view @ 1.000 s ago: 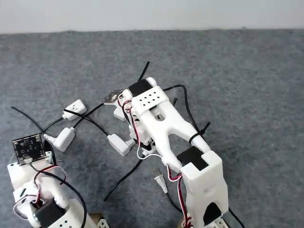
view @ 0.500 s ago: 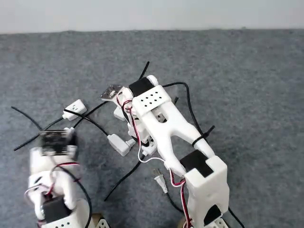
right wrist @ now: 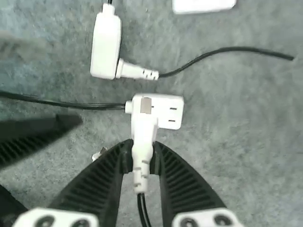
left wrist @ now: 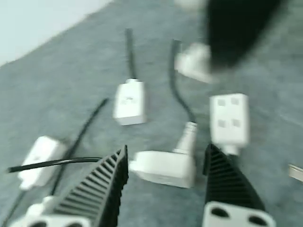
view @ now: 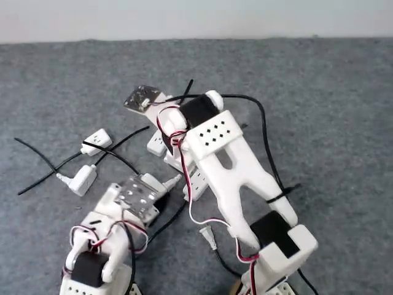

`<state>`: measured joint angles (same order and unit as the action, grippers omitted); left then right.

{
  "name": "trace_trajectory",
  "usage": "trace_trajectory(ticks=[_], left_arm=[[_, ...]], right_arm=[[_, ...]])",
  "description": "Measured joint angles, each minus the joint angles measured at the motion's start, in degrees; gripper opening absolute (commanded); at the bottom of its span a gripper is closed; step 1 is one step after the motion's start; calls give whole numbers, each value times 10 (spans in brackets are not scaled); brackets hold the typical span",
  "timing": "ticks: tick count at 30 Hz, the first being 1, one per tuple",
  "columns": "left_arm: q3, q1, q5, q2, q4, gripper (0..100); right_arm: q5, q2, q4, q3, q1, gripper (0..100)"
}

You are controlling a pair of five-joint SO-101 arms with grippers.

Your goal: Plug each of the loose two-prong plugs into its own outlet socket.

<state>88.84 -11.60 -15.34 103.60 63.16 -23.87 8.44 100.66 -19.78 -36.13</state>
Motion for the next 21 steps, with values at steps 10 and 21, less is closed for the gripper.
trace_trajectory(ticks=[10,21], left_arm=[[-6,-118,-4,0,25,261],[79,-142,-131,0,-48,261]], right_arm=[[0,-5,0,-19,0,8],[0,-9,0,-43,0,8]])
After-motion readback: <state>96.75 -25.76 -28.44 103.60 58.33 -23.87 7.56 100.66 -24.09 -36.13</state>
